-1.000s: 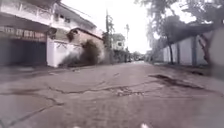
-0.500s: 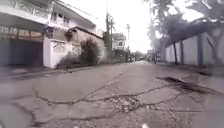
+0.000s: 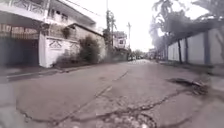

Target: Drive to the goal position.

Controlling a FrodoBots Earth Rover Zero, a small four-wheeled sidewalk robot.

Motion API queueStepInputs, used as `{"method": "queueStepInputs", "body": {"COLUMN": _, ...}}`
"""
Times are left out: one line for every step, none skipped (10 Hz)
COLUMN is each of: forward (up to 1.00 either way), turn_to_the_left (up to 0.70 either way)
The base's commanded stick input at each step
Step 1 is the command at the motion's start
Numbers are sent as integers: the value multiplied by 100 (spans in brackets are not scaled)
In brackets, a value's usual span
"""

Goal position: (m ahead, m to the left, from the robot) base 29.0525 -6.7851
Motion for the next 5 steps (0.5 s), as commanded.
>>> {"method": "queueStepInputs", "body": {"forward": 100, "turn_to_the_left": -39}}
{"method": "queueStepInputs", "body": {"forward": 100, "turn_to_the_left": -39}}
{"method": "queueStepInputs", "body": {"forward": 100, "turn_to_the_left": -19}}
{"method": "queueStepInputs", "body": {"forward": 100, "turn_to_the_left": 1}}
{"method": "queueStepInputs", "body": {"forward": 100, "turn_to_the_left": 1}}
